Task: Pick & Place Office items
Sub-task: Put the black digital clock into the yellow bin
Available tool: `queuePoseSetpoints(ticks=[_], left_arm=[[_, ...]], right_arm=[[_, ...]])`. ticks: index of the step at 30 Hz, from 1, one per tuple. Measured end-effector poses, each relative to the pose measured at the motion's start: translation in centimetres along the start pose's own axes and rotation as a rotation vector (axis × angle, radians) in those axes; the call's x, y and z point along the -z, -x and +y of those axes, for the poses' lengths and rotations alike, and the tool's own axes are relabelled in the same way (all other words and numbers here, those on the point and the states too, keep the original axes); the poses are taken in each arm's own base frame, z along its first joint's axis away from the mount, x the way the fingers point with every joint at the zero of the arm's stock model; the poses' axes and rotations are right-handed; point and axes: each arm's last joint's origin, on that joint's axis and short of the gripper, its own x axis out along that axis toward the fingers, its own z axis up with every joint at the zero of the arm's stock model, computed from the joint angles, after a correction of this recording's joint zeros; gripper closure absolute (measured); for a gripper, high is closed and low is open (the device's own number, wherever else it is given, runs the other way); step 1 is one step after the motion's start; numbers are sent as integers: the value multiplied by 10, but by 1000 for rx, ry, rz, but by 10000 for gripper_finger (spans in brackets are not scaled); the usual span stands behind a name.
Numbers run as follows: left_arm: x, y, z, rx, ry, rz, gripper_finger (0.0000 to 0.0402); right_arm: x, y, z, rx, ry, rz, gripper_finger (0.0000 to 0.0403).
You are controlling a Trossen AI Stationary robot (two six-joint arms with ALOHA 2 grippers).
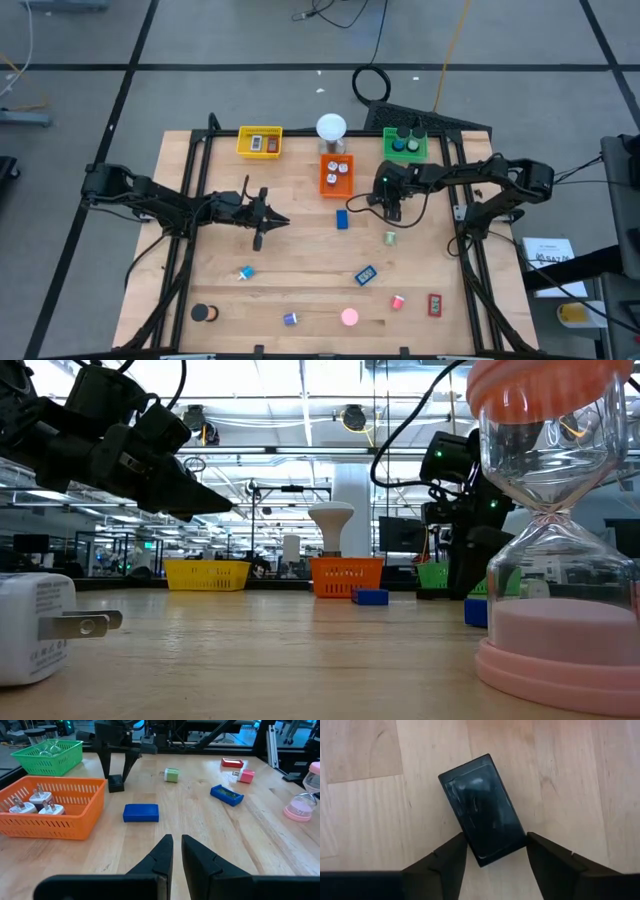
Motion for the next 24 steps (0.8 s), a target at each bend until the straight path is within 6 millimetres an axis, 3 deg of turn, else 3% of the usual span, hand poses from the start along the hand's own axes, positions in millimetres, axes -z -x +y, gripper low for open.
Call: queuePoseSetpoints(ticks=[6,14,19,24], left_arm=[[0,0,0,-6,40,0,364],[-9,-4,1,-31,47,-33,357],[-24,-18,-7,-18,22,-60,296],[-38,-50,-19,-78,-10,-16,208]], right_arm=[[-1,1,5,-4,-27,-4,247],[-20,23,45,36,1,-171,245],[-33,30,72,-3,-26,-326,248],[-44,31,90,-29,-44,-444,244]])
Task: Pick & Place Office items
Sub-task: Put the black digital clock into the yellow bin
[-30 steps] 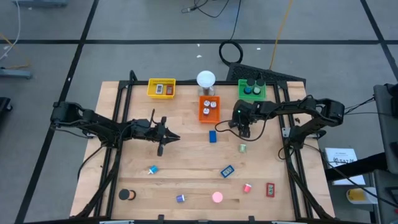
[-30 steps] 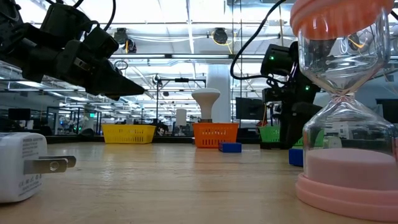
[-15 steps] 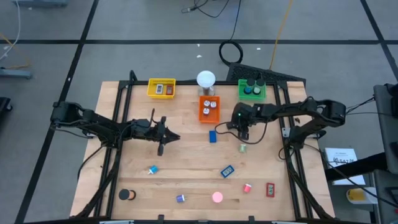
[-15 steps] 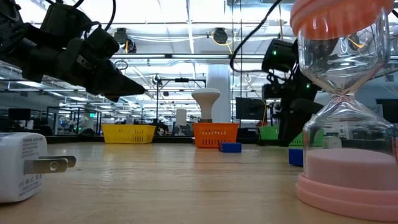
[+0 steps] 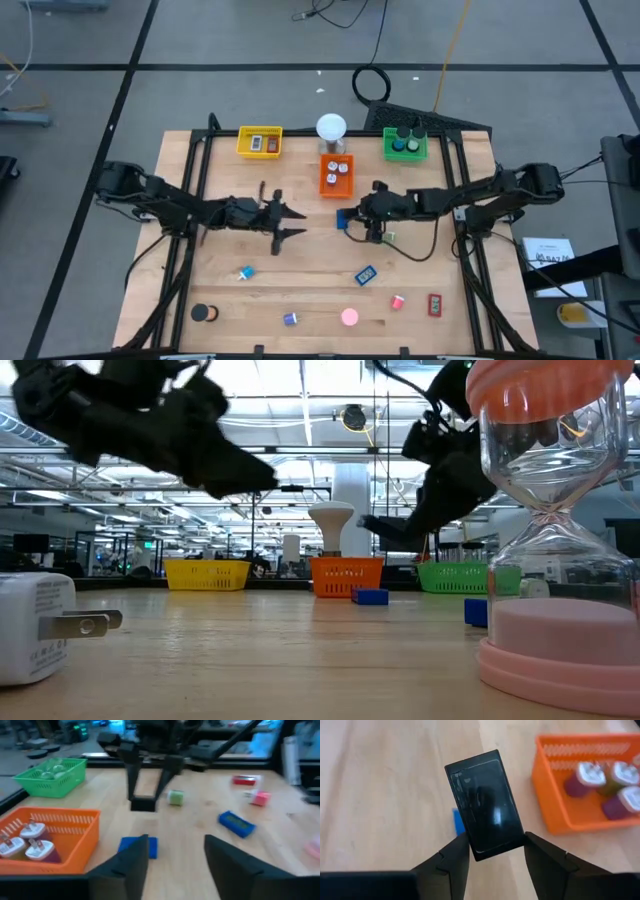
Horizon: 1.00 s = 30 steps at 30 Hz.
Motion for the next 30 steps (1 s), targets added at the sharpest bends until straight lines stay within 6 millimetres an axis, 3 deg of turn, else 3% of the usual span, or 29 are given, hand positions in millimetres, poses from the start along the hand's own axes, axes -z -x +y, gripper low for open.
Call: queuePoseSetpoints(ticks=[7,13,20,30], left_arm=[[-11,-45,-6,-57,-31,78,111],[-19,-68,-7,-104,-67,109,76],[-27,-79,-2,-142,-50,101,83],[-28,-80,4,-79,14,83,151]], right_arm=[[-5,-3,11,-14,-1,-76,244],[-7,-2,12,-23,-2,-98,244],[-11,-1,14,-33,11,-134,243],[-14,0,19,-78,21,-168,242]])
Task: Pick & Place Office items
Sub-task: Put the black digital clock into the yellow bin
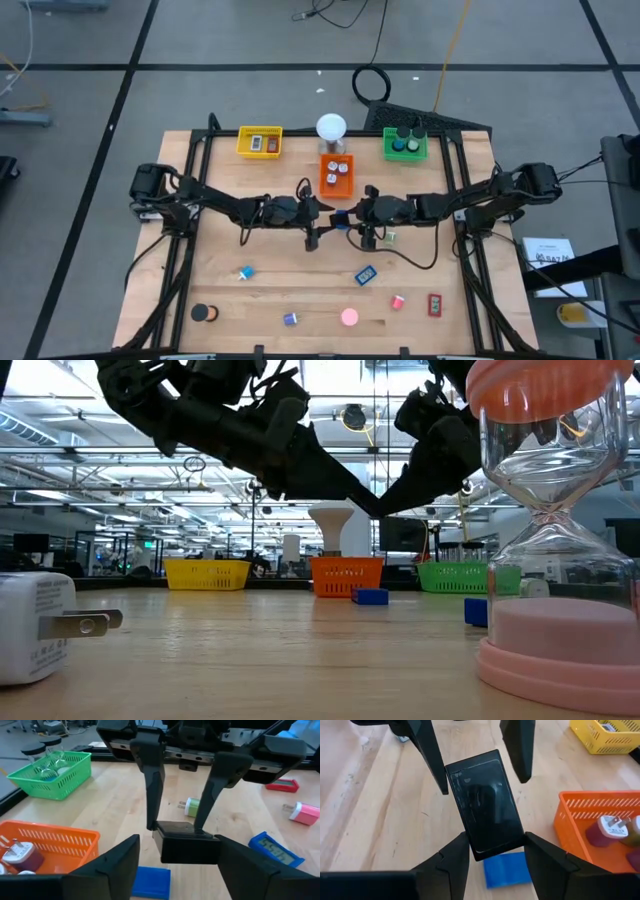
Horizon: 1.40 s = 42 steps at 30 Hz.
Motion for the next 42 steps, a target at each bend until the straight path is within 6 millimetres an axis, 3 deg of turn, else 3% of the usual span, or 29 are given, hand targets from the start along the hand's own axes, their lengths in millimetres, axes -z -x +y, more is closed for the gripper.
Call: queuePoseSetpoints(ticks=[15,23,29,34,38,42], left_arm=[[-2,0,-2,38,-30,-26,240],[-12,7,1,16,-49,-41,241],[-30,33,14,-35,-59,24,241],[-40,65,25,-137,-71,139,241],[-38,94,39,-233,-32,290,241],[-32,122,65,-373,94,436,241]], right_arm=[[-2,0,1,-24,1,-19,241],[-4,0,1,-9,28,-42,201],[-4,0,-2,87,26,-48,156],[-4,0,-2,88,48,-44,137],[-4,0,-2,88,47,-38,149],[-4,0,-2,88,51,-38,188]])
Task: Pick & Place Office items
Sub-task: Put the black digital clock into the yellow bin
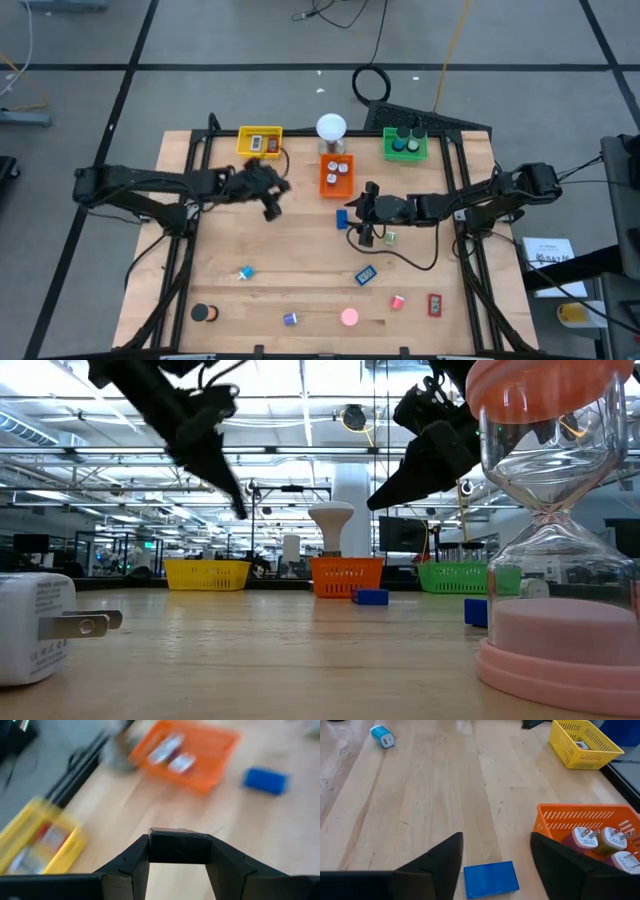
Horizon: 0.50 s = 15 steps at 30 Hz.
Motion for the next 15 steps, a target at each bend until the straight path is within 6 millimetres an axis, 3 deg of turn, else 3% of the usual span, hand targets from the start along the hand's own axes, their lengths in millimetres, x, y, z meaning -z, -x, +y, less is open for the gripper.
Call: queuePoseSetpoints(ticks=[6,15], left_arm=[[5,6,62,-106,226,210,241],[-37,-2,147,-160,405,431,241]], right_arm=[[-1,0,0,0,23,-12,256],[-3,0,0,-3,23,-29,312]])
